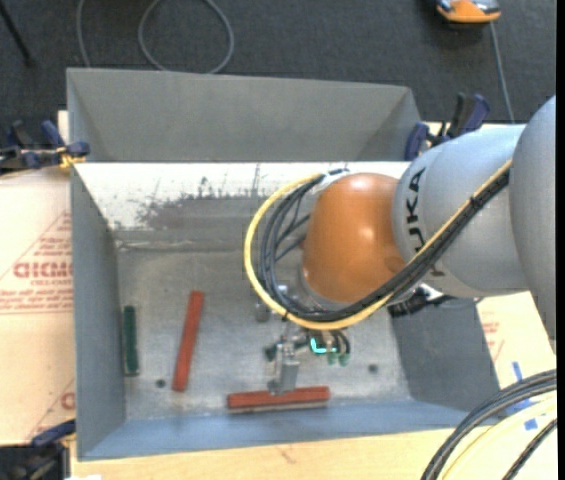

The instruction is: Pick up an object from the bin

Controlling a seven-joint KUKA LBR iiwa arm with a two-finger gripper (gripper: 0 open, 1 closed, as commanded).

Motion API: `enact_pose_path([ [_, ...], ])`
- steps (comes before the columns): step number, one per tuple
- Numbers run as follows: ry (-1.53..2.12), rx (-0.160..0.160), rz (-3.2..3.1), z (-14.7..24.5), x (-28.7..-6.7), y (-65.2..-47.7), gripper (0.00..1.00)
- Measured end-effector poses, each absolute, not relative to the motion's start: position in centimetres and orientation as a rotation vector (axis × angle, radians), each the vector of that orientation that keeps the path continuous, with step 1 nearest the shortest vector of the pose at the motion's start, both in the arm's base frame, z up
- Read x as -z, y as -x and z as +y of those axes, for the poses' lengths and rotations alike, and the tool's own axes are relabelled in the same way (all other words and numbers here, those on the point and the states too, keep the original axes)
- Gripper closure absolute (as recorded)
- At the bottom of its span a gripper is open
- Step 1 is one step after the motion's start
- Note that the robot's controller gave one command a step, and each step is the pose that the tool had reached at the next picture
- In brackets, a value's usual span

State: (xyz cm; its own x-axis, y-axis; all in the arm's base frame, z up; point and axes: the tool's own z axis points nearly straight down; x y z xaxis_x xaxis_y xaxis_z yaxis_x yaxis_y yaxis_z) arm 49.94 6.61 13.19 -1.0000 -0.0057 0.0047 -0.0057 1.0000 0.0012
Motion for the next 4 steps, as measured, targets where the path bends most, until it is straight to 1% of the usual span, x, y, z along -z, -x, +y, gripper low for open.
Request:
enact_pose_path([
  [1, -0.151, -0.002, -3.136, 1.1, -6.8, -51.0, 0.0],
  [2, -0.095, 0.003, -3.146, 1.4, -10.2, -50.8, 0.0],
  [3, -0.069, 0.003, -3.147, 1.1, -10.1, -53.8, 0.0],
  [4, 0.115, 0.002, -3.14, 0.5, -7.0, -52.6, 0.0],
])
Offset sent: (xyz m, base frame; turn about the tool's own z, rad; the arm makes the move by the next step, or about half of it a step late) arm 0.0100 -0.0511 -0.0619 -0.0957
